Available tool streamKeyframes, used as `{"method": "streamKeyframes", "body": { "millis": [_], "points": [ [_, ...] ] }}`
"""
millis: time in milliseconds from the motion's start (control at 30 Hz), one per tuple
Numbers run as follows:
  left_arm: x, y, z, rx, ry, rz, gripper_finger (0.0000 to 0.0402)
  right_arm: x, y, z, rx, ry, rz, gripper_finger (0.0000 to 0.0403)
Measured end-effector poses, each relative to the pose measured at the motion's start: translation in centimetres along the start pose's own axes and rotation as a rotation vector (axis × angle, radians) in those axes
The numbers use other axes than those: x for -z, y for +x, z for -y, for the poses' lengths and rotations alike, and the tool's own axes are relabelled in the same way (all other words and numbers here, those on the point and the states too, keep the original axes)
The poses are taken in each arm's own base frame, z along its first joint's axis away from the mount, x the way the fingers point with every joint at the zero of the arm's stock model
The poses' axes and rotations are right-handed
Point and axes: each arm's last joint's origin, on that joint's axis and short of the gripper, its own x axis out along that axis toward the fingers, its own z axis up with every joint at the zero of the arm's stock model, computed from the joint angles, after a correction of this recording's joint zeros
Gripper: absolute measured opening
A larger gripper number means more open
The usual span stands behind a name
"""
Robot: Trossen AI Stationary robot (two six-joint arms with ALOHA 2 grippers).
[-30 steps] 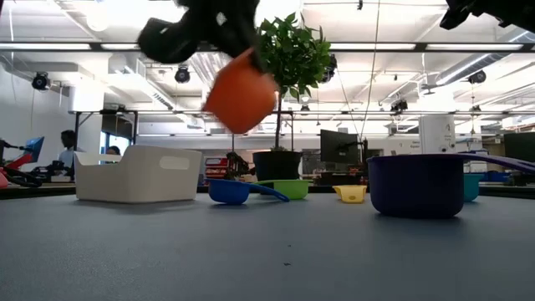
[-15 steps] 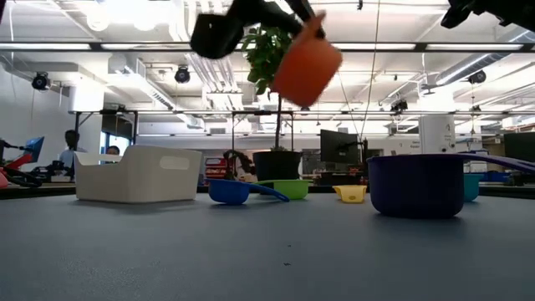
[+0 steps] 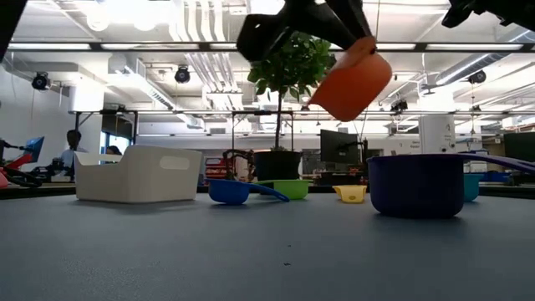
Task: Nest measuring cups in basket
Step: Stack the orange measuring cup on top of the violet measuring cup
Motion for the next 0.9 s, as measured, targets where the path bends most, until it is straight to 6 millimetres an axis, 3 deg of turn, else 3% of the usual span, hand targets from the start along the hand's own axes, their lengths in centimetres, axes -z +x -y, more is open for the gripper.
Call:
{"method": "streamKeyframes", "body": {
  "millis": [500,900],
  "points": [
    [-0.6,3.0,3.3,-0.046,0.238,-0.069,0.0003,0.0,0.0,0.0,0.0,0.001,0.0,0.0047],
    [0.1,4.3,3.1,-0.078,0.244,-0.097,0.0004,0.0,0.0,0.0,-0.001,0.0,-0.002,0.0047]
  ]
}}
